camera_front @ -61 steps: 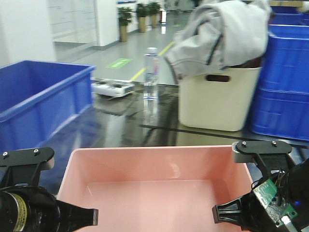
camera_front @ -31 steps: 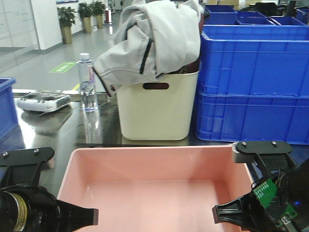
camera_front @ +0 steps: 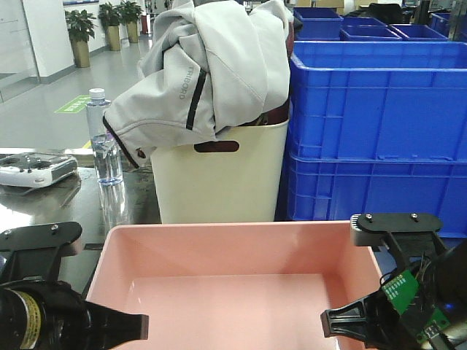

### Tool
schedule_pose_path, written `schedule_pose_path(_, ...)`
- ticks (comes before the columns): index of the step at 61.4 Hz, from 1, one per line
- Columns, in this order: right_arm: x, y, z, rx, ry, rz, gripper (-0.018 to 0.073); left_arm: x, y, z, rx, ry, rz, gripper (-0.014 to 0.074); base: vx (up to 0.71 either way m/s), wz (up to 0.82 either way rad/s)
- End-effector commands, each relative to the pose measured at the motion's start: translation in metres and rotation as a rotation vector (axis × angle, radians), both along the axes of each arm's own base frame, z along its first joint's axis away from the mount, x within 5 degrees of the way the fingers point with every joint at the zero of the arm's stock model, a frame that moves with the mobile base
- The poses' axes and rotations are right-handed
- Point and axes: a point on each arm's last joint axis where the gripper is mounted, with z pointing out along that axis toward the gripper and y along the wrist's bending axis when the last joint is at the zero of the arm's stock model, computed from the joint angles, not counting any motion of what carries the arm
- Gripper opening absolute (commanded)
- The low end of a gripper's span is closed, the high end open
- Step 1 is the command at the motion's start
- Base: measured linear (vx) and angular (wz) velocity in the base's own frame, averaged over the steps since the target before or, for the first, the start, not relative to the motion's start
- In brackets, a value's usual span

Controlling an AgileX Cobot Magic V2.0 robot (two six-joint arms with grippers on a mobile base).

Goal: Grab pink bin and stack on right shelf
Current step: 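Hold the pink bin with both grippers while the base drives to the table, then lower the pink bin onto the table and open both grippers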

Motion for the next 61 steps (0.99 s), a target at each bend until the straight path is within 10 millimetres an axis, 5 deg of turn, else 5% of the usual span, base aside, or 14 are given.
schedule_pose_path(1,0.0009,-0.0065,0.0188,-0.021,-0.107,0.013,0.0082,0.0002,0.0040,0.0190,-0.016,-0.097,-0.009,0.0025,0.14,0.00)
schedule_pose_path(61,0.0022,-0.0041,0.0199,0.007,-0.125,0.019,0.0082,0.0007,0.0035,0.0192,-0.019,-0.102,-0.012,0.0025,0.04,-0.01)
